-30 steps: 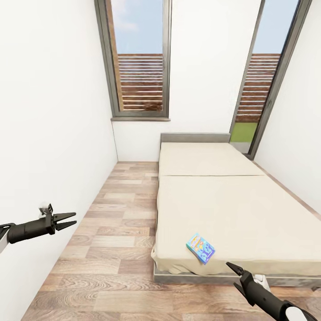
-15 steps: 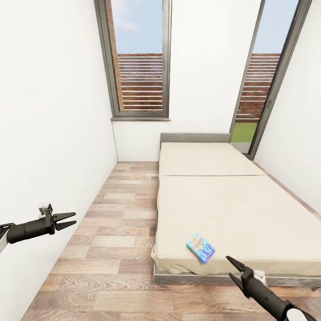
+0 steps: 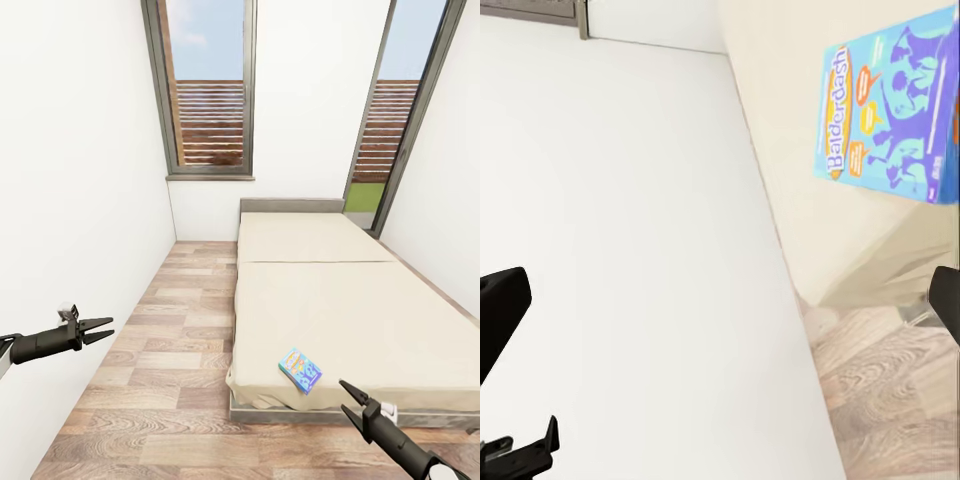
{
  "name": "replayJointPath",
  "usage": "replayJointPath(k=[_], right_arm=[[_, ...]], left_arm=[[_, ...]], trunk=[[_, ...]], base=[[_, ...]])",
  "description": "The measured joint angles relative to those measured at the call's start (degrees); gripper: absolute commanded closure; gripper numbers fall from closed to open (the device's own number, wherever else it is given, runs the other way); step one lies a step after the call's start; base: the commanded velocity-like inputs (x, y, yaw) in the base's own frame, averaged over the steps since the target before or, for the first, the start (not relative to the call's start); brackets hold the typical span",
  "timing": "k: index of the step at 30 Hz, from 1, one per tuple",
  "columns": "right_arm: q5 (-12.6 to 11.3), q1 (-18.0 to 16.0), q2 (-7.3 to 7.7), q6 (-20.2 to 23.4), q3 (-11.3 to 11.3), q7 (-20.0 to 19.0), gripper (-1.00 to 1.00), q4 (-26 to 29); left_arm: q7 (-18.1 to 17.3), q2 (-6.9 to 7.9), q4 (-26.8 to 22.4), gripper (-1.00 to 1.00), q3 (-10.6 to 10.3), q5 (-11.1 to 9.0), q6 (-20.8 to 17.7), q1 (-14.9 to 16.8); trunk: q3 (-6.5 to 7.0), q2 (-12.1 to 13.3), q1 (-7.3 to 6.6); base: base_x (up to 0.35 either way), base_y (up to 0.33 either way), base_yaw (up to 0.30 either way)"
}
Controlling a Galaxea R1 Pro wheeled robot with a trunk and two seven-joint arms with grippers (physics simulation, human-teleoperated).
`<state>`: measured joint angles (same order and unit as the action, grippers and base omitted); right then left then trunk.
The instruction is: Put all the toys in the child's room - the three board games (two on the bed and one on the table), the two jigsaw puzzles on the table, and the tennis ball on the table - inside the toy box on the table in the child's room.
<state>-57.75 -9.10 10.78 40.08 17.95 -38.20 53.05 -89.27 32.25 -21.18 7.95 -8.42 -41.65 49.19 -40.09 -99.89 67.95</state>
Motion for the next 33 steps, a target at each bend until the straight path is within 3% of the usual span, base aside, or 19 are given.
replayJointPath(k=[20, 33], right_arm=[[-0.95, -0.08, -1.16, 0.38, 0.45, -0.34, -1.00, -0.84], [-3.17, -0.07, -1.21, 0.13, 0.71, -0.49, -1.00, -1.09]], left_arm=[[-0.17, 0.00, 0.00, -1.00, -0.09, 0.00, -0.47, 0.00], [0.12, -0.08, -0.01, -1.00, -0.09, 0.00, -0.63, 0.00]], trunk=[[-3.59, -8.02, 4.39], [-5.93, -13.24, 7.25]], base=[[0.000, 0.000, 0.000], [0.000, 0.000, 0.000]])
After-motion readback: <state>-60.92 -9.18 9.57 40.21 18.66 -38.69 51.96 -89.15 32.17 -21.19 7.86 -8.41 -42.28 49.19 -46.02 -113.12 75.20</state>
